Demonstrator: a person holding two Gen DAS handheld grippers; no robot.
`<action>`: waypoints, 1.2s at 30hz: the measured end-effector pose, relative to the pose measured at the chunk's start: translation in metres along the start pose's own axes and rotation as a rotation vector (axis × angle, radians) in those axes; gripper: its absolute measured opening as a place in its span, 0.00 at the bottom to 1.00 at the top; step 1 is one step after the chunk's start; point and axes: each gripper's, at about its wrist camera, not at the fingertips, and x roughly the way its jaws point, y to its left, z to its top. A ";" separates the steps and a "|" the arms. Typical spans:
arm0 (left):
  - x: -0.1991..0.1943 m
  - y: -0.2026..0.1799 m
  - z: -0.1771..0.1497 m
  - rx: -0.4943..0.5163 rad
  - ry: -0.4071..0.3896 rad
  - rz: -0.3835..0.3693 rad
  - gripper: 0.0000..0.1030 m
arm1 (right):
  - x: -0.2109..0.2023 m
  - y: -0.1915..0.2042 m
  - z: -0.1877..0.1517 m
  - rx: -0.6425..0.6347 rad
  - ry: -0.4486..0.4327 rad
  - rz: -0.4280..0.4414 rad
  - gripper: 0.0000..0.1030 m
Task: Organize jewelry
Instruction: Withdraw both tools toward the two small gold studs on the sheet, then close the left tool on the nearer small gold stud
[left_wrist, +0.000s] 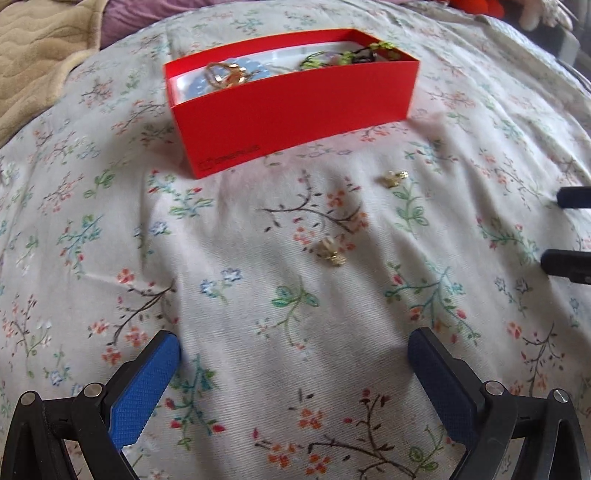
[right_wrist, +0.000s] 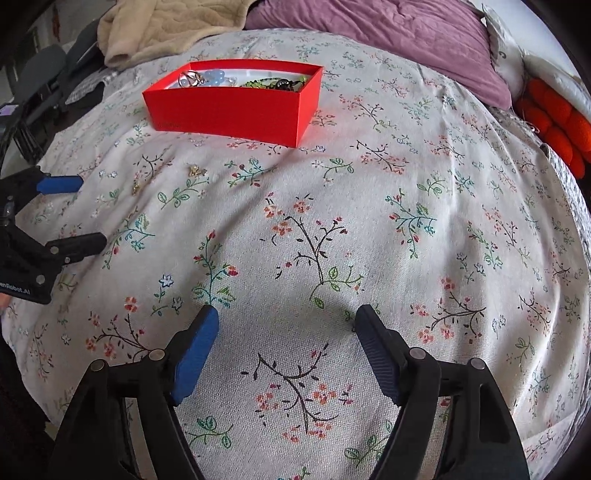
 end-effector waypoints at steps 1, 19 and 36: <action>0.000 -0.001 0.001 0.005 -0.010 0.003 0.97 | 0.001 -0.001 0.001 0.004 0.001 0.001 0.78; 0.015 -0.007 0.018 0.000 -0.071 -0.079 0.28 | 0.009 0.003 0.015 0.011 -0.008 -0.007 0.79; 0.014 -0.004 0.024 0.012 -0.071 -0.043 0.03 | 0.018 0.018 0.030 -0.008 -0.018 -0.022 0.79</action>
